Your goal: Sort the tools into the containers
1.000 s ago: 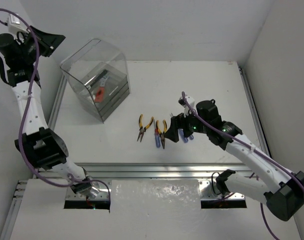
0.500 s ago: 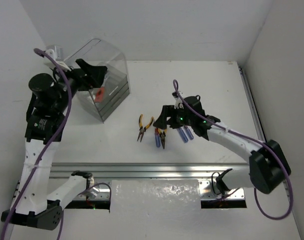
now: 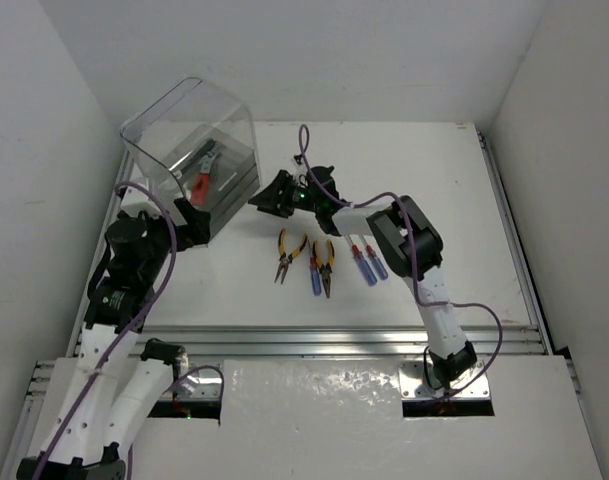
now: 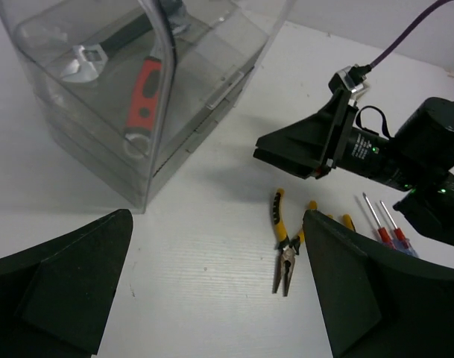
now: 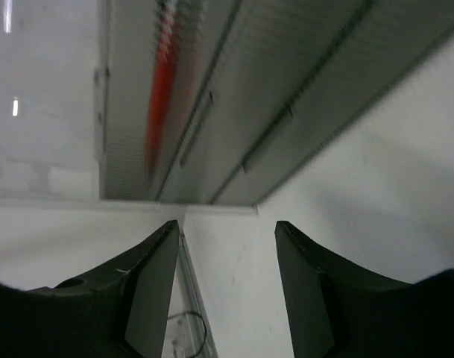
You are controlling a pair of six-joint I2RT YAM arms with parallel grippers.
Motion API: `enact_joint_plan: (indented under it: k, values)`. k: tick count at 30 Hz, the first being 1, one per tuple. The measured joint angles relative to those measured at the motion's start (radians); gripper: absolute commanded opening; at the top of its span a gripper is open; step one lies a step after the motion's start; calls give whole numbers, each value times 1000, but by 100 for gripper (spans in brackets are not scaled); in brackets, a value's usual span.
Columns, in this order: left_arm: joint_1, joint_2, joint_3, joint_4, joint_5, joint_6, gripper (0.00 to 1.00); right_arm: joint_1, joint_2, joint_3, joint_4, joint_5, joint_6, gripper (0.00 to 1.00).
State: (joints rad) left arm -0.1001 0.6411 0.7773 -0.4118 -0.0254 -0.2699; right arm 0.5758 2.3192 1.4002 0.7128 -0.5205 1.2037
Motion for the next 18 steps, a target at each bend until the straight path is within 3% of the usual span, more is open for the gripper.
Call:
enact_joint_plan:
  k: [8,18]
  values:
    - [-3,-89,-22,25,-85,-1,98,5,217,372,-6,-24,74,42]
    - [-3,-54,-22,24,-92,-1,98,11,339,533,-29,-48,115,27]
